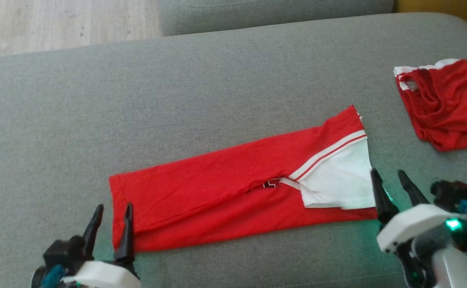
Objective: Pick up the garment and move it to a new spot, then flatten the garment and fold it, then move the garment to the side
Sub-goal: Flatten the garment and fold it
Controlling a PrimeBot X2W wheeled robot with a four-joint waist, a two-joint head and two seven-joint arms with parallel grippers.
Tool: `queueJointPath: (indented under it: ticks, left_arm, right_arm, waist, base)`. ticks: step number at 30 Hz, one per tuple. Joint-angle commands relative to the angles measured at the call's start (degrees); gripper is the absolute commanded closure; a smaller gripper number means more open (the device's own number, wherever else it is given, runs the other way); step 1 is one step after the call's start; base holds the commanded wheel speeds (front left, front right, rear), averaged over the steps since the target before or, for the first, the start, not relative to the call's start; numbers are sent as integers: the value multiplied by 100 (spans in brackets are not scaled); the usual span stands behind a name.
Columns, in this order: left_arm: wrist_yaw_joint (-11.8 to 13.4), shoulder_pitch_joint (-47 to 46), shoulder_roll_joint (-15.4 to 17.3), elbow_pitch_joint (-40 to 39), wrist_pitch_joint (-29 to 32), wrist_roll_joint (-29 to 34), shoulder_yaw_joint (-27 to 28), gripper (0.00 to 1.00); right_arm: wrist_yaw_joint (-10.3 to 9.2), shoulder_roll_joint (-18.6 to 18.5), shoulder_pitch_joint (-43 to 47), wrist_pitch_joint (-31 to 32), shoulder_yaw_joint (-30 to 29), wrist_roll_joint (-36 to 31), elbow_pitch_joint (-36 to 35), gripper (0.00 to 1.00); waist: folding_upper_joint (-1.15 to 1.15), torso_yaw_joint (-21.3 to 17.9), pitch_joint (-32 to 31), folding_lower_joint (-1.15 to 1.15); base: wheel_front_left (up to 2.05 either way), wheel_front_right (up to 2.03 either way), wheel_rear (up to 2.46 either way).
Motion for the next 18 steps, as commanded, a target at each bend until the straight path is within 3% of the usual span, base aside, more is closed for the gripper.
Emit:
queueJointPath:
  ticks: [1, 10, 18]
  left_arm:
    - [61, -16, 68, -136, -126, -48, 375, 0]
    - [378, 295, -164, -356, -214, 240, 1059, 0]
    - [394, 371, -283, -426, -216, 487, 1271, 0]
  right_arm:
    - [21, 21, 29, -93, -16, -52, -163, 0]
    - [21, 70, -54, -4, -452, -305, -214, 0]
    - [21, -57, -517, 499, -604, -428, 345, 0]
  waist:
    - [0, 40, -44, 0]
    - [0, 309, -197, 0]
    - [0, 657, -169, 0]
  base:
    - [0, 0, 0]
    - [0, 0, 0]
    - [0, 0, 0]
